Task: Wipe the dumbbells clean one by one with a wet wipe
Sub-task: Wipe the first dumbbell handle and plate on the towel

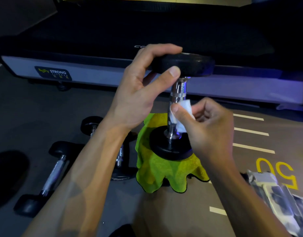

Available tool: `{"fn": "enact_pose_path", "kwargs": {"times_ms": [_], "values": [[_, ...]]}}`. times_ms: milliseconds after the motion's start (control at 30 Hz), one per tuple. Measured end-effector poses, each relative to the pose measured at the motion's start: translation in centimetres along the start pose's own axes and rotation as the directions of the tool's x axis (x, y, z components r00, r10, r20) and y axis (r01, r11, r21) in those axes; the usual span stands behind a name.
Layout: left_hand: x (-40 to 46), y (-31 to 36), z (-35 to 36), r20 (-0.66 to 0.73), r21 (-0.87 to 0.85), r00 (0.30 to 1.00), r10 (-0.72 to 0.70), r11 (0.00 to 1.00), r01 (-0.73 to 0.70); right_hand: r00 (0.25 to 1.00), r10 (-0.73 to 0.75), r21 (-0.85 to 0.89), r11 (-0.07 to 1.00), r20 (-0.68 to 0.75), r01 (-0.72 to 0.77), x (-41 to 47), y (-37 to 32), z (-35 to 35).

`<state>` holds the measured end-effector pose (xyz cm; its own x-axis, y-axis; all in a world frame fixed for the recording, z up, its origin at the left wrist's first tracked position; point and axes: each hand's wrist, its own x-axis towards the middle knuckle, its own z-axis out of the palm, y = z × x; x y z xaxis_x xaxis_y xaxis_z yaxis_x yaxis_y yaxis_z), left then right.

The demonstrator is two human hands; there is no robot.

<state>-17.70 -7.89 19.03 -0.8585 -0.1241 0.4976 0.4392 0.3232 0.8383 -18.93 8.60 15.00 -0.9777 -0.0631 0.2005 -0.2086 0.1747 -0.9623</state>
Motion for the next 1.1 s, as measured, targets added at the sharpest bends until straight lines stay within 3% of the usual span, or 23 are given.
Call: {"fn": "enact_pose_path", "kwargs": {"times_ms": [100,200,467,667,767,833,967,1100], "values": [[-0.1,0.1,0.2,0.003,0.003,1.0,0.004,1.0,-0.004,0.996,-0.055,0.028,0.998,-0.065,0.057,2.3,-2.0,0.5],[0.0,0.0,-0.2,0.01,0.01,1.0,-0.004,1.0,0.004,0.996,-0.009,0.109,0.994,-0.09,0.019,2.4,-1.6,1.2],[-0.2,0.2,0.0,0.034,-0.013,0.999,0.009,1.0,-0.009,0.998,0.012,-0.066,0.998,0.062,-0.008,-1.1,2.0,0.6],[-0.1,0.2,-0.3,0.026,-0.021,1.0,0.008,1.0,-0.007,0.999,-0.041,0.142,0.989,-0.029,0.045,2.9,-1.3,0.4],[0.0,0.0,-0.3,0.018,-0.042,1.0,0.007,0.999,-0.007,0.997,0.046,0.201,0.978,0.066,-0.058,1.8,0.6,-0.1],[0.1,-0.2,-0.4,0.012,-0.088,1.0,-0.011,0.996,0.012,0.978,0.1,0.143,0.981,0.185,-0.128,0.5,2.6,-0.6],[0.2,-0.1,-0.1,0.024,-0.183,0.998,-0.061,0.981,0.065,0.955,0.099,0.058,0.991,0.281,-0.12,-0.5,4.1,-1.6],[0.0,0.6,0.2,0.02,-0.124,1.0,-0.007,0.992,0.01,0.939,0.077,0.009,0.996,0.335,-0.084,-0.6,4.4,-2.2]]}}
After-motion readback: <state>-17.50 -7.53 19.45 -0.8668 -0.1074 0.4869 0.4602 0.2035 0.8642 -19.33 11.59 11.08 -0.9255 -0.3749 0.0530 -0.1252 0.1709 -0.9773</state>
